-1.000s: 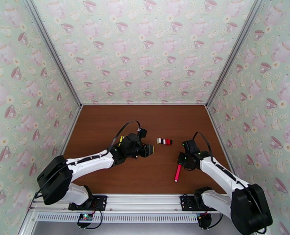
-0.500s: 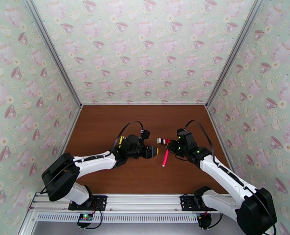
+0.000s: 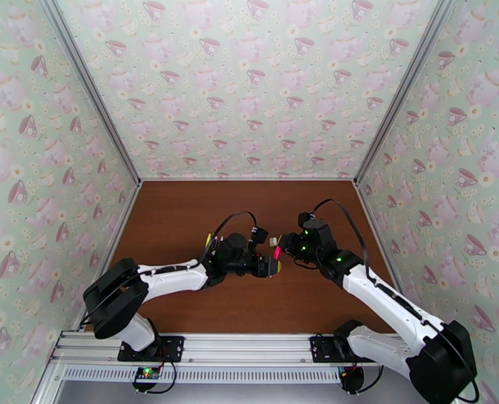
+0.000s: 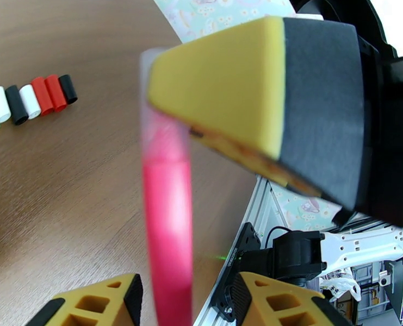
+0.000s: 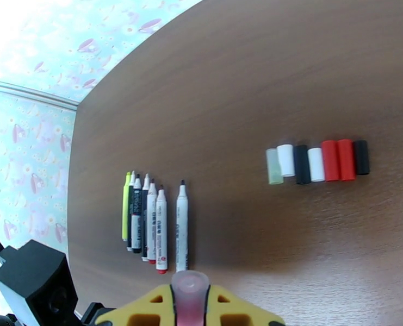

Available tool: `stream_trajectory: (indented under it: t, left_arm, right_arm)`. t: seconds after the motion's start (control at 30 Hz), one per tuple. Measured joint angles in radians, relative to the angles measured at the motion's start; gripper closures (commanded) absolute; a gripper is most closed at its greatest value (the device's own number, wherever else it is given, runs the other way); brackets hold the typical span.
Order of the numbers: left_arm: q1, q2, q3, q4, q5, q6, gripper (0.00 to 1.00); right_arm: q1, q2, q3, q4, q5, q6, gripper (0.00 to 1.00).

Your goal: Open the pen caps

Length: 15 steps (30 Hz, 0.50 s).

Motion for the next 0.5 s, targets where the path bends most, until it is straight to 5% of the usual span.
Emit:
stream_trajectory:
  t: [0.3, 0.5]
  left_arm:
    - [0.0, 0.0, 0.002, -0.014, -0.024, -0.001, 0.61]
    - [0.0, 0.0, 0.002, -0.024, -0.047, -0.001, 0.77]
  right_arm:
    - [0.027, 0.0, 0.0, 0.039, -0.01, 0.053, 0.87]
    - [0.031, 0.0, 0.0, 0.055, -0.011, 0.076, 0.87]
